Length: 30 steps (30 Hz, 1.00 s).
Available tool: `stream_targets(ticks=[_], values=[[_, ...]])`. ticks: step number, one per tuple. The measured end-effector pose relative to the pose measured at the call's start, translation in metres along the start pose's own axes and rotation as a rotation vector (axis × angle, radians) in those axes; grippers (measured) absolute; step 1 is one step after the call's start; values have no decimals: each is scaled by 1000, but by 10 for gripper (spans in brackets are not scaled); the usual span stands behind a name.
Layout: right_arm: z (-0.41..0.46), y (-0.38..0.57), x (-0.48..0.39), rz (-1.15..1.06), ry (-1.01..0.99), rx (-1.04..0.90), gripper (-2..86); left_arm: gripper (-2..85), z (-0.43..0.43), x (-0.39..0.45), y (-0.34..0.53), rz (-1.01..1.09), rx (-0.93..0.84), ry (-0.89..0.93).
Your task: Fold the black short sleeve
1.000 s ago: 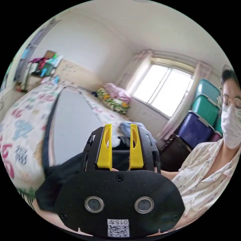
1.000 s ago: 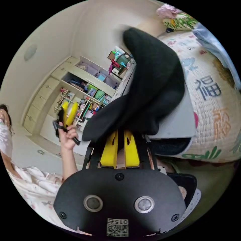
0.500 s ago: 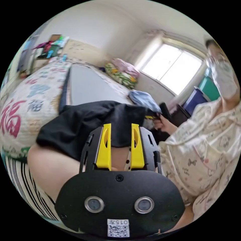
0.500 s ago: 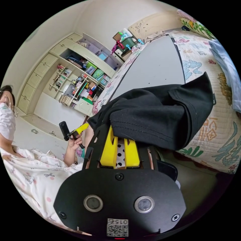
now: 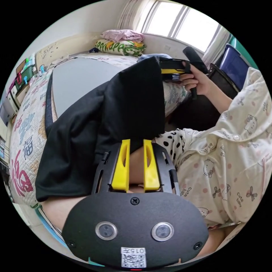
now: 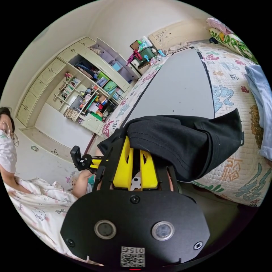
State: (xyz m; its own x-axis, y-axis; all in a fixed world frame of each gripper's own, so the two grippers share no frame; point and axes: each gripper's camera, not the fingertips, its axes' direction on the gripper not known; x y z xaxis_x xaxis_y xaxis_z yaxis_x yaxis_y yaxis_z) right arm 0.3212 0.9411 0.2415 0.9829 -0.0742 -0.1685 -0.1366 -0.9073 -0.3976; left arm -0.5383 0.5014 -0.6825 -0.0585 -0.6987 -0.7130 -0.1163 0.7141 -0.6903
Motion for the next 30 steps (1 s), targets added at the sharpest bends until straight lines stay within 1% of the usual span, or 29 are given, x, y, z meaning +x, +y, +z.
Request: stream_targets(ticks=[2,4,6,9,11,13,16,21,24,27,30], values=[[3,1,-5,3,3,-9,22,33,-3,2,-14,-28,-11,-40],[5,3,-9,1,7,-18,22,11,-7,2,-21,-36,-2,-34],[8,5,-13,-5,16,-31,21,9,-12,3,-25,-43,2,-30],[12,13,-19,-20,37,-51,19,36,-28,9,-27,-25,34,-16],[17,22,-19,-18,40,-67,18,91,-41,16,-28,13,66,1],[20,29,-17,-4,36,-71,18,104,-40,26,-32,56,21,-53],[25,39,-17,15,24,-66,17,108,-28,38,-38,108,-55,-101],[35,62,-21,-5,58,-78,14,105,-40,47,-28,165,-79,-129],[41,80,-15,1,49,-76,12,79,-45,42,-16,137,-73,-145],[47,99,-10,3,45,-80,12,30,-56,27,-2,83,-52,-148],[52,121,-7,-20,61,-97,13,13,-82,12,15,42,38,-148]])
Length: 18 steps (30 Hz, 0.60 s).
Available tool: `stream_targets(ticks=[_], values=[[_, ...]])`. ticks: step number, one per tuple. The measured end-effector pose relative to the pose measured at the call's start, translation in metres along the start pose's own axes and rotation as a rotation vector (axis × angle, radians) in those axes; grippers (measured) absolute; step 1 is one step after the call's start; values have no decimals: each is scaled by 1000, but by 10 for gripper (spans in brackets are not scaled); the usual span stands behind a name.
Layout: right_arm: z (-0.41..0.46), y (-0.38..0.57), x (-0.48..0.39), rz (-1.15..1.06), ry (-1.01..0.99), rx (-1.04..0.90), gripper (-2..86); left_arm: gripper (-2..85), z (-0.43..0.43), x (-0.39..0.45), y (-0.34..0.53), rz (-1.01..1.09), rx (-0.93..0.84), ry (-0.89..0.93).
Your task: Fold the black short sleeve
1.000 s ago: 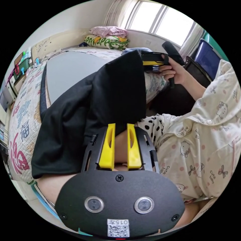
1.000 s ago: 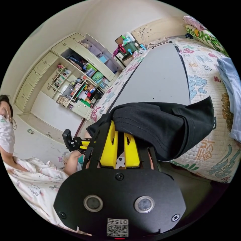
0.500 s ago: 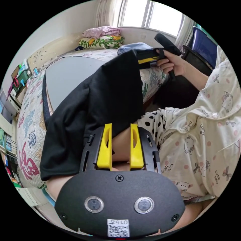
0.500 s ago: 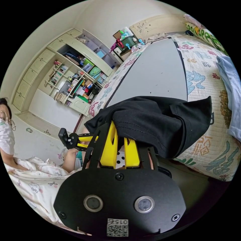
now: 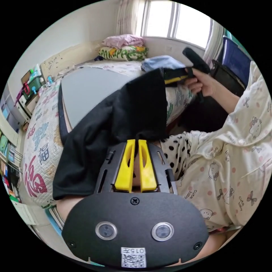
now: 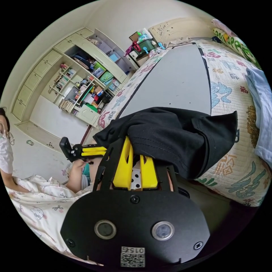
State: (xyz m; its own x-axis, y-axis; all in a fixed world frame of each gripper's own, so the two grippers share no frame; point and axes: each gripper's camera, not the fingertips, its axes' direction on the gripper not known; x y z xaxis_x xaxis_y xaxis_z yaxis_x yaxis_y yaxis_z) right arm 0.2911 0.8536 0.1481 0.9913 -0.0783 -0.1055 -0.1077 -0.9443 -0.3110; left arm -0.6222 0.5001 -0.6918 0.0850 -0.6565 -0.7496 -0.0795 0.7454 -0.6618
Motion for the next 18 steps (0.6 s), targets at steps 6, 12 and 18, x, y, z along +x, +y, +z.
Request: stream_targets(ticks=[6,12,18], values=[[7,51,4,-102,66,-55,23,2,-117,-84,25,-205,458,-24],[-14,113,4,-218,116,-42,-1,-1,-157,-144,19,-266,615,-68],[-61,175,-3,-409,-15,137,6,-1,-136,-167,14,-271,625,-12]])
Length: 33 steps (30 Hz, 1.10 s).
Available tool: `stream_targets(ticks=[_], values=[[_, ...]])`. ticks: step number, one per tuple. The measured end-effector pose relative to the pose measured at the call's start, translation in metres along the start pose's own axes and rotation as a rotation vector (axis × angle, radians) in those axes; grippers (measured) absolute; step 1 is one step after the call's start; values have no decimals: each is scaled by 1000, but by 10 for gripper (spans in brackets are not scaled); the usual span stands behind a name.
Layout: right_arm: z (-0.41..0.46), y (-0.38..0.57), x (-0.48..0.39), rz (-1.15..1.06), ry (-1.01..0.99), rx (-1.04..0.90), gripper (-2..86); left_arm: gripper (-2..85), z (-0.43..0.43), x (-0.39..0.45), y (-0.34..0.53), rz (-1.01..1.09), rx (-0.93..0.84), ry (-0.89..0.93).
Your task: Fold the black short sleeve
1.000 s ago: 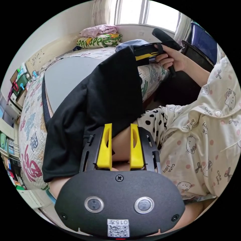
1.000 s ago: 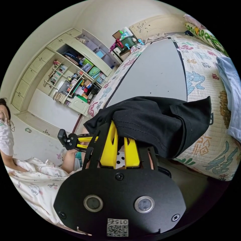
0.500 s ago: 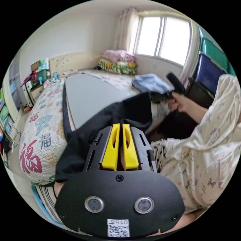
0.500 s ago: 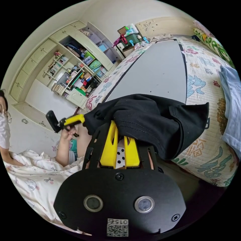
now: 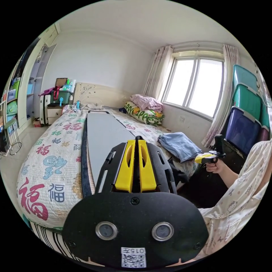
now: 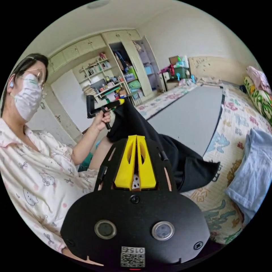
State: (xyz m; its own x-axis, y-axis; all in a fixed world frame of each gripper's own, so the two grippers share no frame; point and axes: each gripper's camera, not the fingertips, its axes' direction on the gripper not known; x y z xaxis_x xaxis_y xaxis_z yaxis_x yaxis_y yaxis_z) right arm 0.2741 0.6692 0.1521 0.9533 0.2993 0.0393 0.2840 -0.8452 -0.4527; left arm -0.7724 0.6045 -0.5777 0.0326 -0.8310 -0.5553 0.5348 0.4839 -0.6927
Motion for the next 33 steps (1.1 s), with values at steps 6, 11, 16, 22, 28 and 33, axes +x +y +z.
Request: stream_targets(ticks=[6,11,16,22,28,33], values=[[89,-6,-46,-207,89,85,133,0,6,-12,11,-9,-5,82],[169,-42,-70,-419,44,45,129,5,-14,-7,28,42,-35,101],[228,-59,-78,-538,-42,-199,16,55,-20,3,38,81,-109,172],[201,-63,10,-124,-128,-80,10,100,-46,-4,102,23,-229,97],[177,-59,63,92,-132,4,12,108,-13,9,147,36,-466,-80],[175,-77,64,115,-133,-5,12,132,8,32,140,140,-476,-169]])
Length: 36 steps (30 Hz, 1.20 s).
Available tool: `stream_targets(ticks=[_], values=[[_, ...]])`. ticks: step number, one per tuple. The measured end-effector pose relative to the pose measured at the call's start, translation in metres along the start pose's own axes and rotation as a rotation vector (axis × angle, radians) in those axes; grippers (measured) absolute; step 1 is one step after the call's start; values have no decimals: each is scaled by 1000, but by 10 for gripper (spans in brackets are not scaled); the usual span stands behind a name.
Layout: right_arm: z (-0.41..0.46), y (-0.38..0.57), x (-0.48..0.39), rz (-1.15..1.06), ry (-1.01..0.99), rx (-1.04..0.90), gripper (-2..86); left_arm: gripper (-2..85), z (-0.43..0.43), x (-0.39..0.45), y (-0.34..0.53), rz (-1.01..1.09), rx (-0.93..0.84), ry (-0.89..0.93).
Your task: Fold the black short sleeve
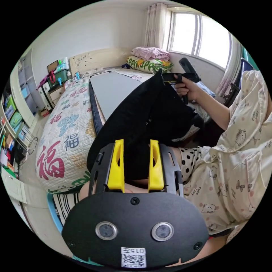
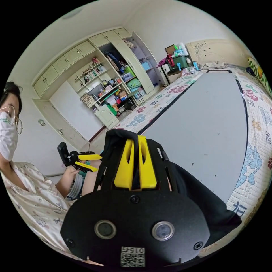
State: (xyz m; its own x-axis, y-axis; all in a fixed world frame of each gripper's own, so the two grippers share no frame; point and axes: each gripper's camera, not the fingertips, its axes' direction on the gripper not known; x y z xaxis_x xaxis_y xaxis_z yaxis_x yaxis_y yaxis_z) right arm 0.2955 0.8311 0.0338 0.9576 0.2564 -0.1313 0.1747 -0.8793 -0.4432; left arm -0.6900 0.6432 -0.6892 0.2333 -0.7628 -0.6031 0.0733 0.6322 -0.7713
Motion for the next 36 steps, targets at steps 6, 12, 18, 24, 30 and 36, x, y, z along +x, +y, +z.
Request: stream_targets(ticks=[6,12,18,24,30,36], values=[[4,-16,-8,36,-28,2,13,114,45,24,-12,103,-126,-92],[6,-23,-23,82,-46,-12,14,82,72,29,2,107,-241,-97],[0,-28,-56,115,-66,-18,15,50,70,38,52,116,-287,-134],[-33,-20,-105,187,-255,148,15,-1,-13,13,135,-118,-14,-241],[-104,-24,-222,65,-315,521,9,-7,-135,-50,258,-495,937,326],[-172,-24,-349,-166,-256,840,8,-8,-193,-27,256,-327,1307,511]])
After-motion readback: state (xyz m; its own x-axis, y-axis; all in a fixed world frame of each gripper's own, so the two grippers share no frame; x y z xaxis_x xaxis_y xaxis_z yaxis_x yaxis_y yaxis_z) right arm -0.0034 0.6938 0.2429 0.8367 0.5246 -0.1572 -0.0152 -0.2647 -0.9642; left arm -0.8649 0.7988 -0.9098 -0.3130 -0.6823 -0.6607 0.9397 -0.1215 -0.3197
